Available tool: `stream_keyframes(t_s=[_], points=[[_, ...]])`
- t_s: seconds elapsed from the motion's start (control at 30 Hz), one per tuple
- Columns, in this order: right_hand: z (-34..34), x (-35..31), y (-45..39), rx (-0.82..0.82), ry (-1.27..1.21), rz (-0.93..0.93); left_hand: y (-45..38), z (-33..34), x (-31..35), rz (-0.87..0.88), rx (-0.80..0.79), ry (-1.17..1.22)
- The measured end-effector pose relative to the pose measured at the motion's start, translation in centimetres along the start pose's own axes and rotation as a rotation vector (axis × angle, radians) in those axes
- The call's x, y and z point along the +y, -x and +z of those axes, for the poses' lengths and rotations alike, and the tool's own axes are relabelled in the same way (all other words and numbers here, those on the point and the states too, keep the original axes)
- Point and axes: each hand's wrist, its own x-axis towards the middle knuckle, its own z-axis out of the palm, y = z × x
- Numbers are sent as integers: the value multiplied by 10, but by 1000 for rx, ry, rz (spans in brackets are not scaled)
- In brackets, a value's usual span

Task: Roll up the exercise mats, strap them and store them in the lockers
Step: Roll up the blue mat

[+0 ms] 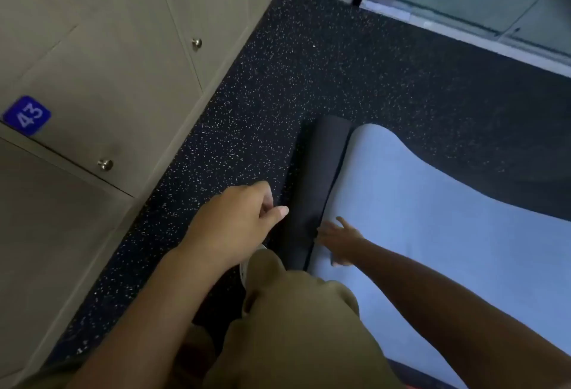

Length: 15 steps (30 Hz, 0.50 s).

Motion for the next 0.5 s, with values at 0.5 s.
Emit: stream_keyframes(t_s=[0.5], points=[[6,-1,-2,199,173,29,-2,-5,-1,3,-2,-33]])
